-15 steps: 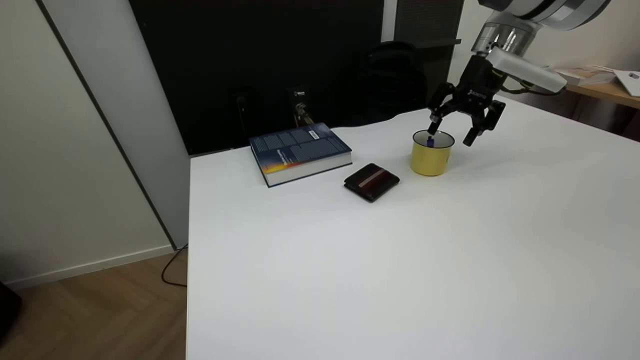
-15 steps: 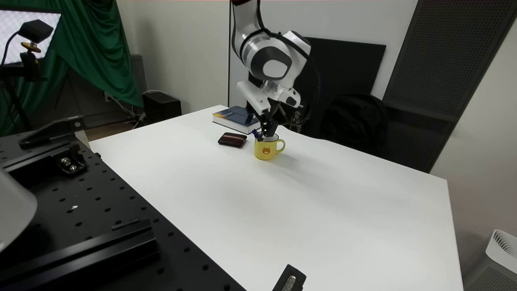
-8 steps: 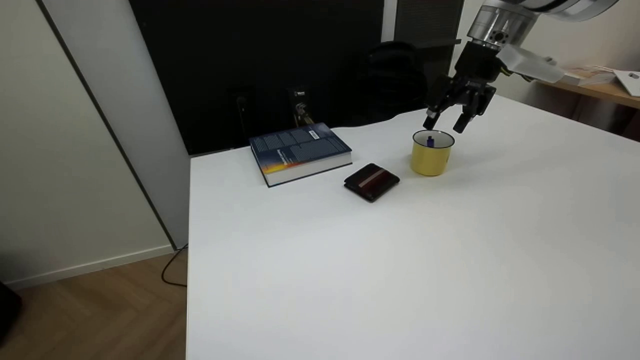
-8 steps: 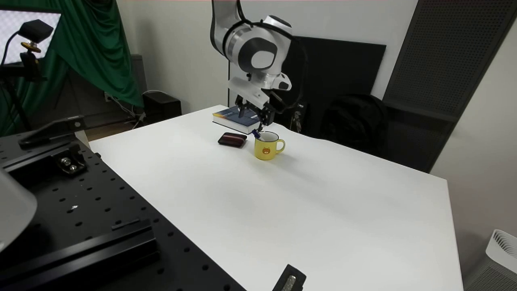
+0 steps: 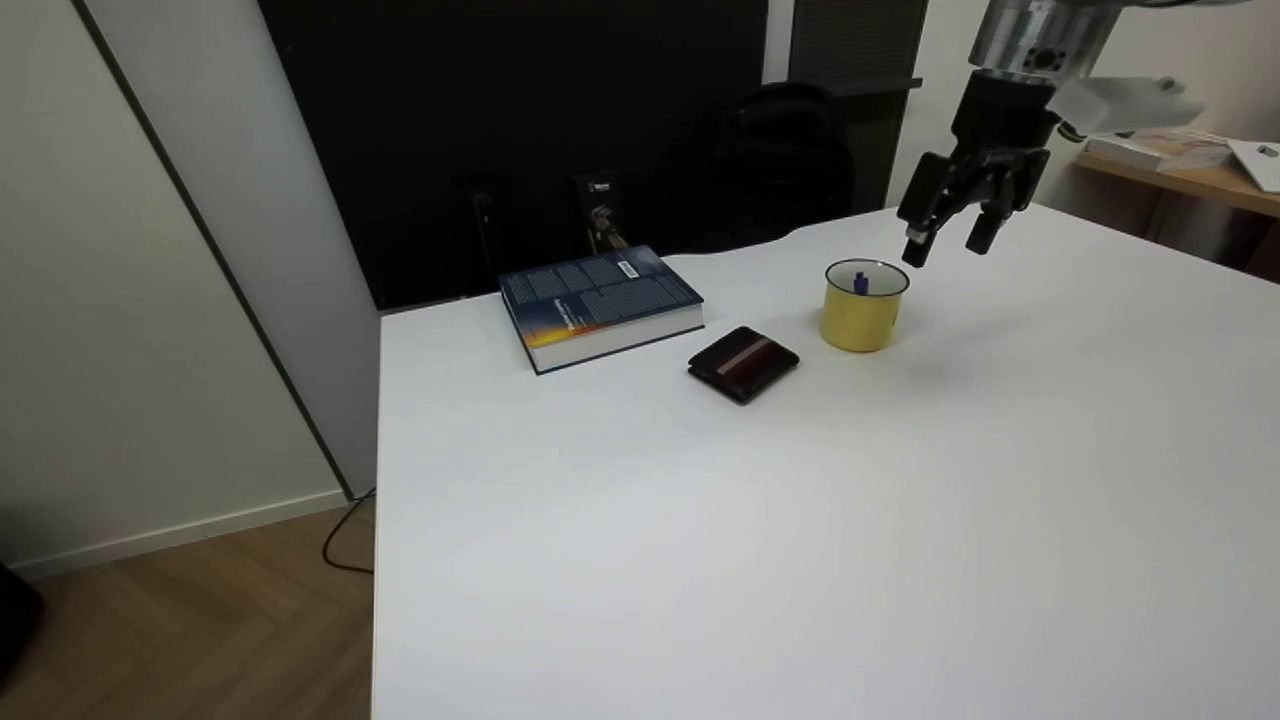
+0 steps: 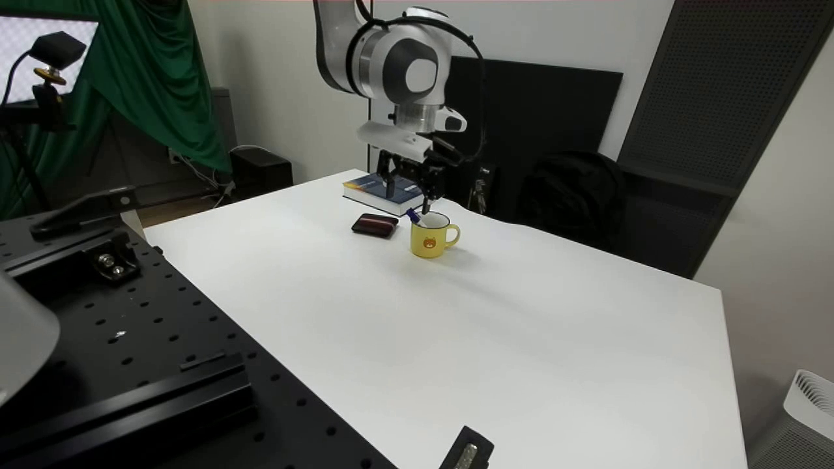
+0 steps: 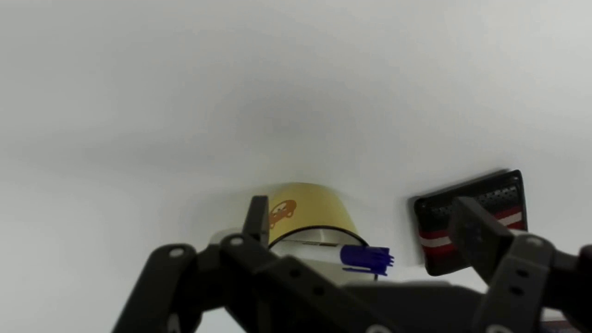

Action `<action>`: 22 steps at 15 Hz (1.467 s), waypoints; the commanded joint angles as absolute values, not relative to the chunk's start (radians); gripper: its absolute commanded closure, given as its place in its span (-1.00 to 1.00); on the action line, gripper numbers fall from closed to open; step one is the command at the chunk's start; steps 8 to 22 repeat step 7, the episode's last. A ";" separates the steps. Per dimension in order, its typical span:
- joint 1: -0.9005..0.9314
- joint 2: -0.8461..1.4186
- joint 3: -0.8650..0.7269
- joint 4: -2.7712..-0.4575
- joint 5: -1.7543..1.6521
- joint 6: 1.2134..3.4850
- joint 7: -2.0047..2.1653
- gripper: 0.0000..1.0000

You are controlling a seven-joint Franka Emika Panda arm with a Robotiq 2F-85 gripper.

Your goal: Pick the pen from the table, put it in the cup, place it back on the table then put it in the cup again

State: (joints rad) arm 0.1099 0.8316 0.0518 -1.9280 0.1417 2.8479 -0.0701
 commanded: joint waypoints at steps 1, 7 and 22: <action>0.221 0.724 -0.060 -2.038 0.107 2.826 0.137 -1.00; 0.238 0.719 -0.064 -2.056 0.100 2.822 0.187 -1.00; 0.238 0.719 -0.064 -2.056 0.100 2.822 0.187 -1.00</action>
